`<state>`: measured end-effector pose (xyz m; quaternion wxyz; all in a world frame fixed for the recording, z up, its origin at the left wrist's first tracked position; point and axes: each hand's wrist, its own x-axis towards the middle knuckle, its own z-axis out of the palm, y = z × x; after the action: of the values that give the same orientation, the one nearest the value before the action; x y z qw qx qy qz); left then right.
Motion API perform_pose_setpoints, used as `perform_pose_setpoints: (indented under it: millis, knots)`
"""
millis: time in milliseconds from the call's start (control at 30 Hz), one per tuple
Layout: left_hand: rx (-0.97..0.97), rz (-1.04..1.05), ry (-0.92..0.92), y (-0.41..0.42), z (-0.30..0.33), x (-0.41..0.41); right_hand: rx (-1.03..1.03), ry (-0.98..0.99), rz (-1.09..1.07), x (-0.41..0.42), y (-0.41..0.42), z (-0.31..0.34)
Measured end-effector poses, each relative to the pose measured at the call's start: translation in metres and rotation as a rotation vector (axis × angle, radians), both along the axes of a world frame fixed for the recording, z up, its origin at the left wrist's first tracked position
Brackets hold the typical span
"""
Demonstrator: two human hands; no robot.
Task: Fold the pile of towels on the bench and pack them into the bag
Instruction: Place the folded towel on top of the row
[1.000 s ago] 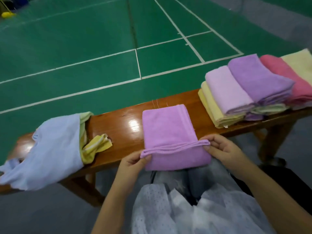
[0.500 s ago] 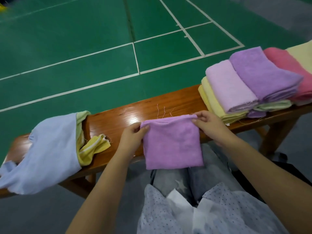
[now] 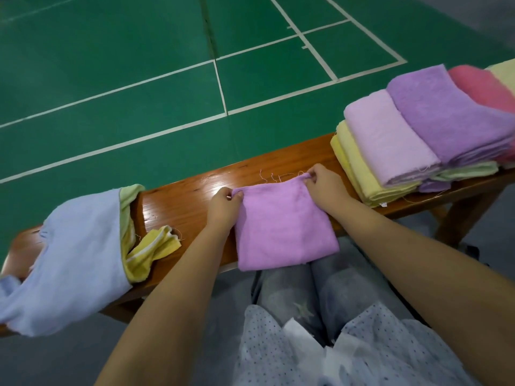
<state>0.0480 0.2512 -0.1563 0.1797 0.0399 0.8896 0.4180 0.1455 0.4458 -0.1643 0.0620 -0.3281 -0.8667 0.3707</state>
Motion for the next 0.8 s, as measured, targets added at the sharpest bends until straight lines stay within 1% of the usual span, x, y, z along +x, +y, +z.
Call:
perform_pose_setpoints:
  millis: [67,133,200,233,300,367,400,433,467,533,567,600,667,700,767,800]
  knots:
    - [-0.086,-0.009,0.025,0.002,0.004,-0.009,0.027,-0.038,0.018,-0.011,0.004,0.005]
    - [-0.152,-0.045,0.073,0.001,0.010,-0.013,0.079,-0.025,0.039,-0.013,0.003,0.011]
    - [-0.164,-0.146,0.203,-0.006,0.017,-0.004,0.196,0.053,0.084,-0.004,-0.004,0.017]
    - [-0.159,-0.241,0.304,-0.013,0.019,0.005,0.247,0.111,0.140,0.005,-0.009,0.019]
    - [-0.182,-0.533,0.517,-0.030,0.019,0.028,0.295,0.191,0.330,0.029,-0.017,0.015]
    - [-0.291,-0.840,0.595,-0.047,0.009,0.050,0.333,0.183,0.545,0.056,-0.023,0.004]
    - [-0.356,-0.948,0.602,-0.055,0.000,0.056,0.383,0.177,0.624,0.066,-0.022,-0.006]
    - [-0.399,-1.009,0.598,-0.063,-0.013,0.059,0.412,0.170,0.678,0.074,-0.020,-0.015]
    - [-0.417,-1.022,0.590,-0.069,-0.024,0.060,0.397,0.125,0.722,0.081,-0.016,-0.023]
    - [-0.386,-0.951,0.575,-0.076,-0.040,0.058,0.345,-0.012,0.780,0.088,-0.011,-0.030]
    - [-0.350,-0.905,0.558,-0.077,-0.043,0.058,0.358,-0.056,0.792,0.089,-0.010,-0.032]
    - [-0.315,-0.870,0.538,-0.076,-0.042,0.058,0.401,-0.057,0.794,0.090,-0.010,-0.034]
    - [-0.260,-0.846,0.518,-0.075,-0.039,0.058,0.545,0.003,0.802,0.093,-0.011,-0.038]
    - [-0.241,-0.846,0.499,-0.076,-0.037,0.059,0.573,0.049,0.786,0.096,-0.010,-0.040]
    - [-0.149,-0.787,0.415,-0.079,-0.031,0.058,0.547,0.173,0.749,0.101,-0.006,-0.044]
    - [-0.076,-0.715,0.334,-0.081,-0.026,0.058,0.521,0.221,0.721,0.104,-0.006,-0.042]
